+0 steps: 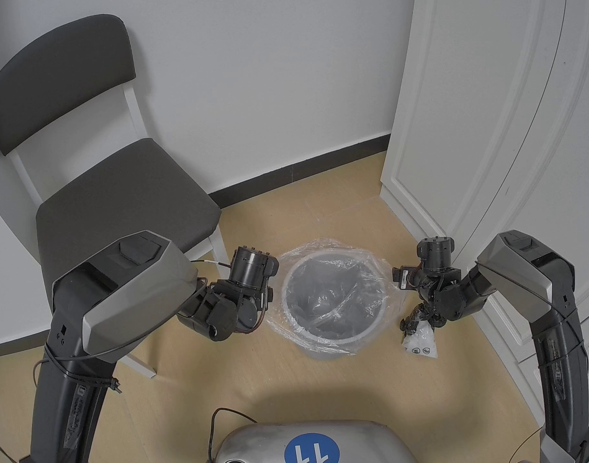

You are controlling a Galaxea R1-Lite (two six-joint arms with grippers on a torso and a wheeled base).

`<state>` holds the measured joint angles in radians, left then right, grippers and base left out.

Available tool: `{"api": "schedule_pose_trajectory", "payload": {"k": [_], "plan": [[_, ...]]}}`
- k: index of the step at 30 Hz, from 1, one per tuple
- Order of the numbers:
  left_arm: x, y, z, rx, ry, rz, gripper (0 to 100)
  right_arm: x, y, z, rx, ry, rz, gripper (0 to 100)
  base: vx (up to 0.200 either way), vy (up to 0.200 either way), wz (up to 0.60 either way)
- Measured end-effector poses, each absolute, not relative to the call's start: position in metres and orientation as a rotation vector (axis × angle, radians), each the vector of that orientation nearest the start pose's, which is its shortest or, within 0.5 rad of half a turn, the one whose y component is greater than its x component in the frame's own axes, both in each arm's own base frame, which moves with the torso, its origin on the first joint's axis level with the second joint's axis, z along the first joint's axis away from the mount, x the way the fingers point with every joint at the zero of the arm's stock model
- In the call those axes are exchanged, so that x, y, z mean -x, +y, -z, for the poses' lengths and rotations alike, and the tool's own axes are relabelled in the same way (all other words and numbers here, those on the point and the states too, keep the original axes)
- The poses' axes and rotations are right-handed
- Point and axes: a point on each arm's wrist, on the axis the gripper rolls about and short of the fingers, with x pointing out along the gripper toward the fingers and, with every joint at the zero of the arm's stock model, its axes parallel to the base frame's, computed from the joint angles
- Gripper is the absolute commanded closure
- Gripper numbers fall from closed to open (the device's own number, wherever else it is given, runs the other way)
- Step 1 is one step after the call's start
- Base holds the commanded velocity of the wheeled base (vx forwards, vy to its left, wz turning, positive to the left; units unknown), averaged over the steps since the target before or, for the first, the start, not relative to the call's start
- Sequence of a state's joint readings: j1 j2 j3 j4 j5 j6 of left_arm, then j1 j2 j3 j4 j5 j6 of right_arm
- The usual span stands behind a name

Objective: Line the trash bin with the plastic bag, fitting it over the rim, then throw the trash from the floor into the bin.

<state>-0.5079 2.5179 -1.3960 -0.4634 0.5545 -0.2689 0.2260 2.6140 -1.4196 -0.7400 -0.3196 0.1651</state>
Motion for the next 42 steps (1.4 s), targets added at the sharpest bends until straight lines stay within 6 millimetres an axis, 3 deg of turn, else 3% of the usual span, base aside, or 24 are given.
{"api": "schedule_pose_trajectory", "payload": {"k": [14, 23, 33, 42], "plan": [[-0.427, -0.203, 0.044, -0.044, 0.703, 0.006, 0, -0.482, 0.096, 0.052, -0.031, 0.490, 0.132, 0, 0.000, 0.000, 0.00], [-0.439, -0.208, 0.049, -0.073, 0.783, 0.007, 0, -0.486, 0.093, 0.064, -0.033, 0.533, 0.119, 0, 0.000, 0.000, 0.00], [-0.461, -0.211, 0.043, -0.103, 0.853, -0.013, 0, -0.492, 0.090, 0.071, -0.045, 0.678, 0.149, 0, 0.000, 0.000, 0.00], [-0.468, -0.204, 0.064, -0.154, 0.950, -0.032, 0, -0.500, 0.085, 0.075, -0.025, 0.797, 0.195, 0, 0.000, 0.000, 0.00]]}}
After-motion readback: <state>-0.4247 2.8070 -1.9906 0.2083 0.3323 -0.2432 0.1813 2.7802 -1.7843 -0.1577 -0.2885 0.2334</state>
